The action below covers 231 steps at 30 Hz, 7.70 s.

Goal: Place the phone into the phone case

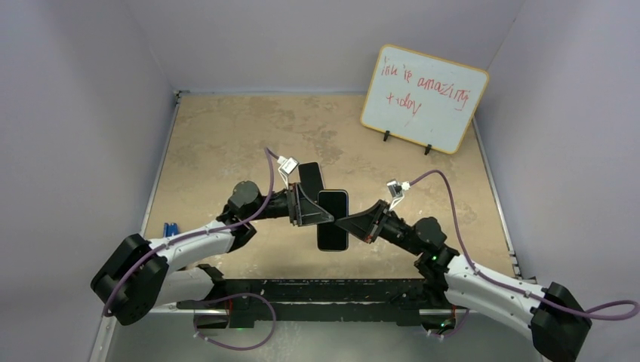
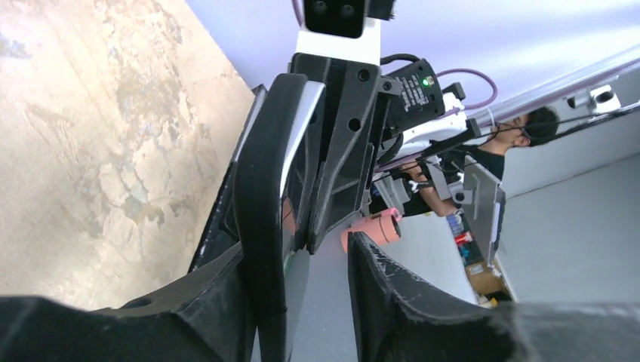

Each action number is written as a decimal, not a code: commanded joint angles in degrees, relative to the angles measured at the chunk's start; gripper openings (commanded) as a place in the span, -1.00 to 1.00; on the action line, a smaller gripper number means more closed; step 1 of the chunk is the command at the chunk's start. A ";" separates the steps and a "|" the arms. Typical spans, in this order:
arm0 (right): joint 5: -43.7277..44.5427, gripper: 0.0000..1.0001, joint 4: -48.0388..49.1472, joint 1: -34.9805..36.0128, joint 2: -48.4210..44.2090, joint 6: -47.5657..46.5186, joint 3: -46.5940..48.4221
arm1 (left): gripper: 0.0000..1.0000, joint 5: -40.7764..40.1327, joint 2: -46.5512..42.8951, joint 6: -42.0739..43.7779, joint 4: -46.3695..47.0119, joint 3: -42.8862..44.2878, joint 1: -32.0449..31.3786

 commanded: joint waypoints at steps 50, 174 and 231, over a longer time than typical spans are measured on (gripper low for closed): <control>-5.92 -0.52 -14.32 0.11 -4.56 5.29 0.58 | -1.00 -2.82 -5.73 19.66 -13.04 4.69 0.33; 11.87 -1.00 -42.72 -10.66 14.69 -16.74 22.60 | 0.79 -32.76 -8.93 46.07 -65.99 25.53 2.66; 0.40 0.96 -55.25 -31.51 21.82 -22.70 27.70 | 0.85 -43.85 -15.90 51.31 -73.87 27.14 2.75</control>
